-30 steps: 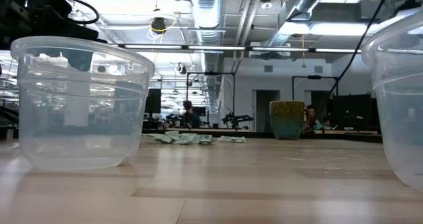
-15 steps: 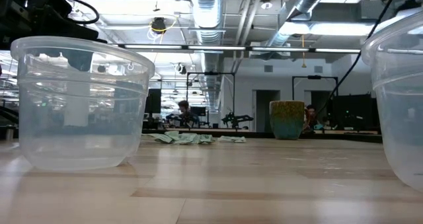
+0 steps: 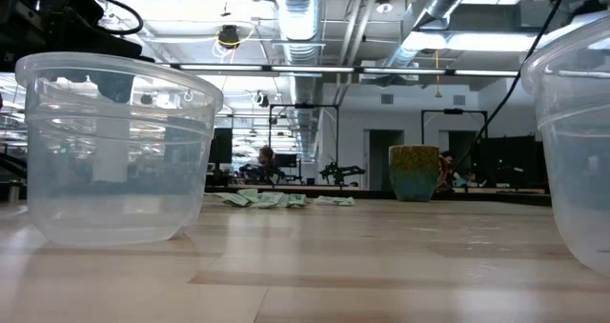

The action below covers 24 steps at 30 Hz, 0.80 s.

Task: Pick and place items into bin
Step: Put the stevia packet into the right transparent bin

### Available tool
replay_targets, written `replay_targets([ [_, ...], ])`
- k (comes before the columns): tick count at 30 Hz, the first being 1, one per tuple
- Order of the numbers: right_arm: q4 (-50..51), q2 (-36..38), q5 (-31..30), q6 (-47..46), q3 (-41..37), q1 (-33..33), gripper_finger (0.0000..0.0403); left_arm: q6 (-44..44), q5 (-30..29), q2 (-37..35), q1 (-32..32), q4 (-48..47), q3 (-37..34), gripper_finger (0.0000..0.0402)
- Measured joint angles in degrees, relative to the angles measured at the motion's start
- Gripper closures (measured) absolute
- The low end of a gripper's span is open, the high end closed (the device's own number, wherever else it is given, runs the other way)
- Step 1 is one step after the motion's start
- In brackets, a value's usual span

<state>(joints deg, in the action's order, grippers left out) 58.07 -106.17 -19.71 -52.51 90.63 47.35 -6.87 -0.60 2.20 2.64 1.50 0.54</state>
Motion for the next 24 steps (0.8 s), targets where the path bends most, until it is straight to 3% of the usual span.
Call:
replay_targets([
  [12, -0.4, 0.0, 1.8, 1.9, 0.0, -0.8, 0.0306, 0.0, 0.0, 0.0, 0.0, 0.0, 0.0, 0.0281],
  [19, 2.9, 0.7, -0.9, 6.7, 0.1, -3.8, 0.0302, 0.0, 0.0, 0.0, 0.0, 0.0, 0.0, 0.0281],
  [24, 7.1, 1.4, -1.2, 11.5, 0.1, -10.5, 0.0303, 0.0, 0.0, 0.0, 0.0, 0.0, 0.0, 0.0281],
])
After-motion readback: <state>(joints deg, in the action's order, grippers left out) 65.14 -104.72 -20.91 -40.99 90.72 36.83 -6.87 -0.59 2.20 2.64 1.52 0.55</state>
